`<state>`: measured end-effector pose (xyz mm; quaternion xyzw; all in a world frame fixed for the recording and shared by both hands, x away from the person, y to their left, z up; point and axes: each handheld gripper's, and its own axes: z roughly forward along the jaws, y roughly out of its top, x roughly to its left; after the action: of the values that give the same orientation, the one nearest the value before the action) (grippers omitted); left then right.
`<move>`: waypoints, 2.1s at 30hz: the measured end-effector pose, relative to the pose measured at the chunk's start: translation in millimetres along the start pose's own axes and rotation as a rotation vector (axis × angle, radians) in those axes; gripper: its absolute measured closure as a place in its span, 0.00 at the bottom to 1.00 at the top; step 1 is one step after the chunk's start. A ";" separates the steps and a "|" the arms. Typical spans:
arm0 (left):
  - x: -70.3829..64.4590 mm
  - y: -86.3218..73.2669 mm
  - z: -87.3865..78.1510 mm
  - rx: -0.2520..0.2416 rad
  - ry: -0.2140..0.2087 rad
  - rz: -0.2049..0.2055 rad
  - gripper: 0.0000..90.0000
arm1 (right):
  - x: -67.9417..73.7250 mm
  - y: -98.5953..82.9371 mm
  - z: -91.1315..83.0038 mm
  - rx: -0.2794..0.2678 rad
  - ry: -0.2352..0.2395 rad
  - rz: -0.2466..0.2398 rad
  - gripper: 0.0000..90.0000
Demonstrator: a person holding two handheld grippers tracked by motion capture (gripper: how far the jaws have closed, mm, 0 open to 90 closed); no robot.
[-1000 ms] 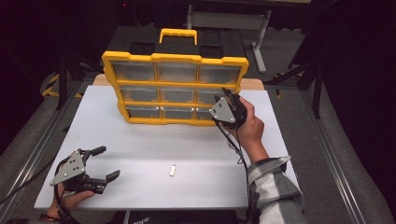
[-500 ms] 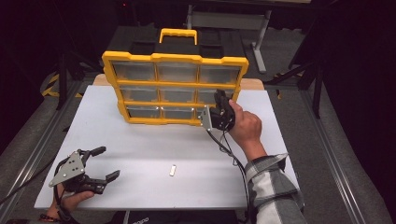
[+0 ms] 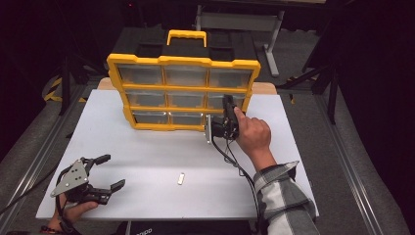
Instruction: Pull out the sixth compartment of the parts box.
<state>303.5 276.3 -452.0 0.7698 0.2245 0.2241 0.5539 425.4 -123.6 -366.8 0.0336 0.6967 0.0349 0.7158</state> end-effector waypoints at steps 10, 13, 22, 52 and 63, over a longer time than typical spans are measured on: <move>-0.7 -0.7 -2.3 0.000 0.004 0.001 0.10 | 4.1 -0.2 8.4 0.036 -0.022 -0.053 0.86; -1.4 -0.9 -3.4 0.000 0.008 0.002 0.10 | 6.9 0.6 8.3 0.045 -0.038 -0.059 0.87; -1.0 -0.8 -3.6 0.000 0.008 -0.001 0.10 | 10.7 2.1 7.4 0.058 -0.065 -0.090 0.88; -2.7 -0.6 -1.4 0.012 0.007 0.010 0.09 | 12.4 2.3 -15.5 0.040 -0.084 -0.058 0.88; -2.7 -0.5 -1.8 0.014 0.009 0.015 0.10 | 12.7 1.8 -27.7 0.030 -0.088 -0.050 0.88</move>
<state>300.2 276.2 -452.2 0.7743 0.2228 0.2302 0.5458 398.1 -120.6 -380.0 0.0283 0.6654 0.0051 0.7459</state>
